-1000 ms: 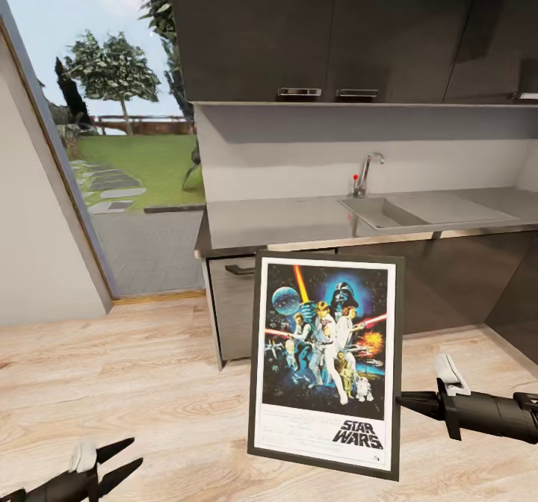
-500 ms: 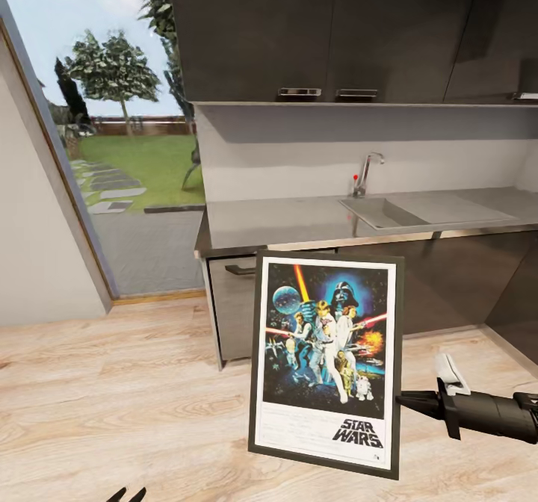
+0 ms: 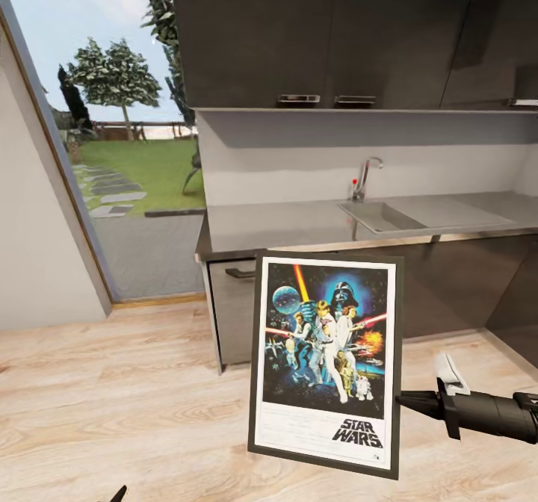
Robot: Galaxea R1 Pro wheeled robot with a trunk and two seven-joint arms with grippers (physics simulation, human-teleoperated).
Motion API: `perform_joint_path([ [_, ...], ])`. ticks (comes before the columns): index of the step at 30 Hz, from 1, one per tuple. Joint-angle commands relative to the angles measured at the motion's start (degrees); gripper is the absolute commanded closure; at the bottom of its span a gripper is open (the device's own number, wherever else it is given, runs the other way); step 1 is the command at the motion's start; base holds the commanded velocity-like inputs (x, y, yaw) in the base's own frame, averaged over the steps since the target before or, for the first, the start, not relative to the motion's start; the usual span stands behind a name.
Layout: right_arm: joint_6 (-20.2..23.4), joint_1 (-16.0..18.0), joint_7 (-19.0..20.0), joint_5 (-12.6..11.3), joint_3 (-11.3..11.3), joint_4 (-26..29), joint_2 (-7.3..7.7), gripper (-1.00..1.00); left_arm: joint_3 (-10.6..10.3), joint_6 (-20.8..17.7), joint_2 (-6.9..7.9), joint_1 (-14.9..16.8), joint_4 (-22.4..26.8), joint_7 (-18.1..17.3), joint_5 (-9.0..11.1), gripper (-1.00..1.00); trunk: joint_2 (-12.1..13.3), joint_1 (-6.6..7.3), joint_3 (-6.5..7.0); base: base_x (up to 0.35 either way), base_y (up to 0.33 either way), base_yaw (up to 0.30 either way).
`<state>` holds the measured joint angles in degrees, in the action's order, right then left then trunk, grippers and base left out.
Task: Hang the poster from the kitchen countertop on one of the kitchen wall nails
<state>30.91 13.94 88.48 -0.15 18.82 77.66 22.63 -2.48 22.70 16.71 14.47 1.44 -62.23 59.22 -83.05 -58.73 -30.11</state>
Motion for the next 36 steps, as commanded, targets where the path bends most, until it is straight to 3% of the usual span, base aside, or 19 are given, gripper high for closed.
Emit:
perform_joint_path([
  [1,0.73,0.04,0.29,-0.02,0.03,0.01,0.02,1.0,-0.3,0.29,-0.02,0.04,-0.02,0.27,0.24,-1.0,-0.03,0.0,0.04,0.0,0.0,0.0],
  [8,0.73,0.04,0.29,-0.02,0.0,0.03,-0.04,1.0,-0.5,0.26,-0.1,0.03,0.3,2.04,-0.06,-1.0,1.97,1.1,1.21,0.0,0.0,0.0],
  [36,0.58,-0.14,0.23,-0.11,0.07,0.03,-0.04,1.0,-0.6,0.32,-0.1,0.03,0.31,2.13,-0.16,-1.0,13.2,7.25,6.26,0.0,0.0,0.0],
])
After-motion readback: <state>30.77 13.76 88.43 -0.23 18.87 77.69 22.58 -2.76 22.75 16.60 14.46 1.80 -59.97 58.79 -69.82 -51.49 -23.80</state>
